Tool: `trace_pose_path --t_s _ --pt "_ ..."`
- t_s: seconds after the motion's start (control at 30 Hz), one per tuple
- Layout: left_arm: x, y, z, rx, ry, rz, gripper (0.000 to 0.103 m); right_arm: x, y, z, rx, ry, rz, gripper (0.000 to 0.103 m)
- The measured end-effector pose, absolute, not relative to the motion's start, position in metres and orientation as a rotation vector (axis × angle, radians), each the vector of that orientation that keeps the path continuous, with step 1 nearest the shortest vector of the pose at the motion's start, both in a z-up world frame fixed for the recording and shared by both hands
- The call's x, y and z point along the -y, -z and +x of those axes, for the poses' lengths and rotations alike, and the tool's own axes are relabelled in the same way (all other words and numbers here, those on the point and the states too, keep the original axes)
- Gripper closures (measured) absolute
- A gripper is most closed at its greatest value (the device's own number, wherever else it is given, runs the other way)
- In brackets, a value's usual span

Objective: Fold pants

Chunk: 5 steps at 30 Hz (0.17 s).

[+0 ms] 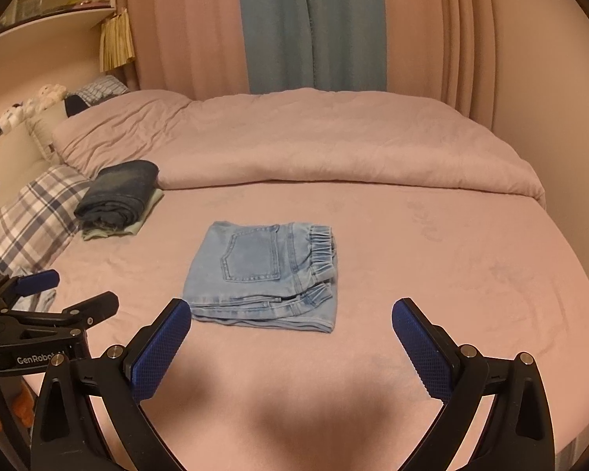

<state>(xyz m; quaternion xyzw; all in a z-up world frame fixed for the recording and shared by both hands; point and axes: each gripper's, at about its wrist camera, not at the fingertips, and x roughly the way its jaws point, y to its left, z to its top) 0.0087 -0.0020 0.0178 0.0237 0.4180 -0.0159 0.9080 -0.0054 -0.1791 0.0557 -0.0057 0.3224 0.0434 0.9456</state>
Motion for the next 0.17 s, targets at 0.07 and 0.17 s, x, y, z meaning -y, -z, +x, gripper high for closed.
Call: trace_pose_path --t_s 0.07,0.17 --pt "0.0037 -0.0179 0.0087 -0.864 0.038 0.049 0.001 0.1790 -0.0561 -0.0062 -0.657 -0.085 -0.010 0.001" --pt "0.0058 -0.0183 0.0086 -0.869 0.041 0.051 0.001 0.1784 -0.0577 -0.0090 -0.652 -0.086 -0.010 0.001"
